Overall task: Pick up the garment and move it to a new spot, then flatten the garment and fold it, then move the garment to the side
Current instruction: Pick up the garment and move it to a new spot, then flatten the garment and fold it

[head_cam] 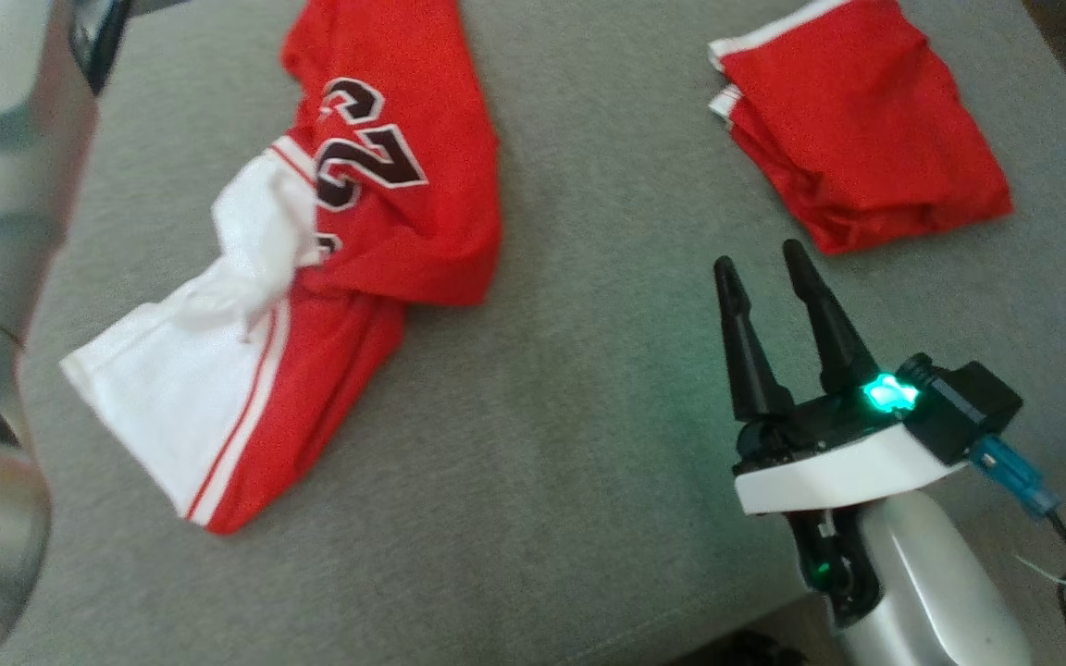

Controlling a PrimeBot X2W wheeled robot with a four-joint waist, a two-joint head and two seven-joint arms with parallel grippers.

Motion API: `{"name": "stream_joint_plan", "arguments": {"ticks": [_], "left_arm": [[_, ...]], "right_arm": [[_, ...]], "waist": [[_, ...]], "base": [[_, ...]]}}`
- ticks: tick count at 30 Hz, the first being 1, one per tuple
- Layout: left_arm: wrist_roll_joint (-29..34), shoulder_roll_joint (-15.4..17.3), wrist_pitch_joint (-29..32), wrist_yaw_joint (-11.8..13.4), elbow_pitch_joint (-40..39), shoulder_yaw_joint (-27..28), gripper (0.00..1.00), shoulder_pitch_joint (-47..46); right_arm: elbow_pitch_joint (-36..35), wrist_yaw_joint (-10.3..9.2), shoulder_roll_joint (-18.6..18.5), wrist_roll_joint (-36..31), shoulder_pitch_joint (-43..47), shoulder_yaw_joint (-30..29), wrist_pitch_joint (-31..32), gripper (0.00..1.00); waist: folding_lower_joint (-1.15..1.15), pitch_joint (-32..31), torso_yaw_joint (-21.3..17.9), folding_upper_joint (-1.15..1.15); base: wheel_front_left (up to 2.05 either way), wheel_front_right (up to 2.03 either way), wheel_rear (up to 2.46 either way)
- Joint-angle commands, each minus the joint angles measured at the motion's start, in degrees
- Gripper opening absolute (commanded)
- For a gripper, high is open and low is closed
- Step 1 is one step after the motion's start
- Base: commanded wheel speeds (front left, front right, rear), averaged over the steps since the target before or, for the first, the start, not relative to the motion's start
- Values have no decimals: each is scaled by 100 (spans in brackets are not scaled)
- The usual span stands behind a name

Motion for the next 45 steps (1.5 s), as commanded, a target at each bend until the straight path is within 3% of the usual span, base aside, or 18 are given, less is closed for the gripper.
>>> {"name": "stream_joint_plan", "arguments": {"ticks": [1,8,15,22,30,37,45], "left_arm": [[-106,113,-52,-28,-171,208,100,-23],[-547,53,-71,-21,-1067,837,100,1207],[-692,-37,-72,351,-2573,1427,100,3302],[-601,-185,-73,792,-3701,1732,100,4973],[-299,-571,-73,1237,-4671,2105,100,6628],[-1,-686,-73,1108,-4816,2289,100,6926],[56,-588,204,802,-4583,2193,100,6491]], "right_arm": [[-146,-4,-20,-100,-63,7,-62,100],[-170,-4,-20,-467,161,-568,-62,100],[-304,-4,-20,-744,556,-1137,-62,100],[-414,-4,-20,-772,874,-1283,-62,100],[-446,-4,-20,-662,1111,-1261,-62,100],[-415,-4,-20,-647,1080,-1158,-62,100],[-425,-4,-20,-604,927,-1026,-62,100]], "waist": [[0,-289,333,0],[0,-848,1118,0],[0,-1361,1873,0],[0,-1604,2171,0],[0,-1659,2270,0],[0,-1597,2176,0],[0,-1346,1874,0]], "base": [[0,0,0],[0,0,0],[0,0,0],[0,0,0],[0,0,0],[0,0,0],[0,0,0]]}}
